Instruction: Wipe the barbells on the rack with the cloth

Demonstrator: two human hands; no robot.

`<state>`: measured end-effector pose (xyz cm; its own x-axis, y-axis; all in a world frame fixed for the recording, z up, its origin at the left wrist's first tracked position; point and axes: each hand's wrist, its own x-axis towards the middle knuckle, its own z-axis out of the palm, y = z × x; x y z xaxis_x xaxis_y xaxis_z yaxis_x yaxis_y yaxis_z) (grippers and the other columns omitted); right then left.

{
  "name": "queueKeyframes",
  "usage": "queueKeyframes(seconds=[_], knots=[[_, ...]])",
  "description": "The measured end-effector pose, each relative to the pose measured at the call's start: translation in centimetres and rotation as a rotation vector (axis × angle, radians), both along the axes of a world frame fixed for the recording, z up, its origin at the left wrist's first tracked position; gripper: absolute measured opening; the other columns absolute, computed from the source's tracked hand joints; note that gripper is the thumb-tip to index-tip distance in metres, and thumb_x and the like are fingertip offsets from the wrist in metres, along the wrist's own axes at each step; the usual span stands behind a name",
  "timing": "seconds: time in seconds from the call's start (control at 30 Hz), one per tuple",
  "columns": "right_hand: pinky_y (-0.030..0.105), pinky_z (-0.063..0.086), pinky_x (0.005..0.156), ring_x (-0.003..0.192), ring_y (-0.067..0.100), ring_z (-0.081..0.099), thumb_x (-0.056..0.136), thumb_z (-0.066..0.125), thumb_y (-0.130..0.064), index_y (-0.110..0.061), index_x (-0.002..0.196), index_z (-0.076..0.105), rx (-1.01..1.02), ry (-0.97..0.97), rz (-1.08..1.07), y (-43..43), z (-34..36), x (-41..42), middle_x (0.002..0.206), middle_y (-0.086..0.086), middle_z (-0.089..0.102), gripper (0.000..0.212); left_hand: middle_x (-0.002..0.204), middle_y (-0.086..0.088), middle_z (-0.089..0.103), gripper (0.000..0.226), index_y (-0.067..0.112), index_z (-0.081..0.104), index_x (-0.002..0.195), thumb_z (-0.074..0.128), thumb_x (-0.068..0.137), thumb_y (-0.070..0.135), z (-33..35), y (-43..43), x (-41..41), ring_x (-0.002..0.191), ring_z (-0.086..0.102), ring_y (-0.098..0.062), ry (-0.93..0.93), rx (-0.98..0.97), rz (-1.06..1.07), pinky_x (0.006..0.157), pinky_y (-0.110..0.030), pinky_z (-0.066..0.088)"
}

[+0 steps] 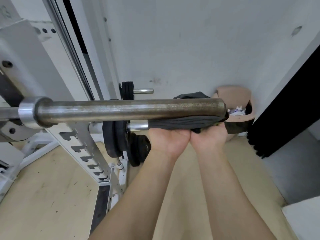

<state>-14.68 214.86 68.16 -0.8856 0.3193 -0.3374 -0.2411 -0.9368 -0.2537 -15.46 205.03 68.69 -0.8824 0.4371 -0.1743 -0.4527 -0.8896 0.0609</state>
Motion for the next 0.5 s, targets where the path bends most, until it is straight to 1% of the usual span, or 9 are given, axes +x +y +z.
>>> queueKeyframes(seconds=[0.17,0.2,0.27,0.33,0.37,0.4,0.43,0.47,0.5], knots=[[0.037,0.057,0.075,0.103,0.032,0.066,0.107,0.036,-0.038,-0.016,0.112,0.068,0.017,-0.034,0.014,-4.6,0.2,-0.4,0.090,0.013,0.080,0.039,0.134,-0.012,0.062,0.045,0.003,0.059,0.135,0.045,0.095,0.018,4.1,-4.2,1.8,0.128,0.054,-0.030,-0.127,-0.244,0.074,0.110,-0.041,0.043],[0.039,0.058,0.079,0.105,0.032,0.065,0.107,0.037,-0.038,-0.015,0.116,0.067,0.010,-0.035,0.042,-6.2,0.5,-0.5,0.097,0.013,0.079,0.039,0.136,-0.009,0.058,0.038,-0.005,0.061,0.125,0.043,0.099,0.016,5.4,-4.5,2.8,0.129,0.051,-0.026,-0.164,-0.270,0.141,0.110,-0.034,0.039],[0.046,0.054,0.096,0.113,0.035,0.062,0.107,0.037,-0.036,-0.015,0.129,0.064,-0.020,-0.032,0.117,-9.6,0.6,-1.0,0.120,0.015,0.071,0.041,0.135,-0.011,0.056,0.030,-0.002,0.057,0.103,0.029,0.107,0.009,9.4,-5.1,6.2,0.132,0.047,-0.023,-0.220,-0.268,0.394,0.090,-0.029,0.040],[0.048,0.050,0.101,0.113,0.035,0.061,0.108,0.034,-0.030,-0.015,0.134,0.062,-0.006,-0.048,0.192,-13.4,0.7,-1.5,0.127,0.016,0.066,0.041,0.132,-0.007,0.052,0.027,0.001,0.055,0.106,0.028,0.105,0.006,11.6,-7.9,7.6,0.136,0.042,-0.018,-0.164,-0.407,0.466,0.096,-0.027,0.038],[0.047,0.051,0.100,0.112,0.034,0.062,0.108,0.034,-0.028,-0.015,0.133,0.063,-0.011,-0.063,0.220,-15.2,0.9,-1.8,0.125,0.016,0.066,0.041,0.132,-0.008,0.053,0.024,0.001,0.057,0.112,0.038,0.099,0.006,9.4,-10.6,5.0,0.139,0.037,-0.013,-0.150,-0.578,0.388,0.103,-0.016,0.033],[0.046,0.051,0.099,0.111,0.034,0.062,0.108,0.035,-0.029,-0.014,0.131,0.065,-0.033,-0.073,0.253,-17.1,1.2,-2.0,0.124,0.015,0.067,0.040,0.146,-0.018,0.048,0.027,-0.001,0.061,0.108,0.050,0.090,0.015,6.4,-13.4,2.2,0.147,0.029,-0.016,-0.043,-0.767,0.193,0.102,0.000,0.027],[0.046,0.051,0.101,0.112,0.034,0.062,0.107,0.037,-0.030,-0.015,0.129,0.066,-0.062,-0.067,0.281,-19.0,1.5,-2.0,0.125,0.015,0.067,0.040,0.151,-0.029,0.041,0.046,-0.011,0.061,0.099,0.058,0.086,0.033,4.4,-16.0,0.8,0.151,0.022,-0.028,-0.034,-1.095,0.115,0.095,0.012,-0.005],[0.046,0.051,0.101,0.113,0.034,0.062,0.105,0.039,-0.033,-0.015,0.129,0.066,-0.055,-0.092,0.310,-20.5,1.6,-2.2,0.127,0.014,0.067,0.040,0.151,-0.035,0.038,0.054,-0.016,0.060,0.100,0.059,0.095,0.038,3.1,-18.5,-0.4,0.149,0.023,-0.039,-0.124,-1.238,0.071,0.092,0.008,-0.014],[0.046,0.051,0.101,0.112,0.033,0.062,0.105,0.041,-0.035,-0.016,0.130,0.065,-0.085,-0.102,0.317,-21.7,1.5,-2.5,0.128,0.014,0.066,0.040,0.149,-0.034,0.041,0.051,-0.013,0.062,0.105,0.056,0.100,0.037,2.3,-19.7,-0.7,0.146,0.029,-0.040,-0.292,-1.287,0.076,0.101,0.004,-0.010]])
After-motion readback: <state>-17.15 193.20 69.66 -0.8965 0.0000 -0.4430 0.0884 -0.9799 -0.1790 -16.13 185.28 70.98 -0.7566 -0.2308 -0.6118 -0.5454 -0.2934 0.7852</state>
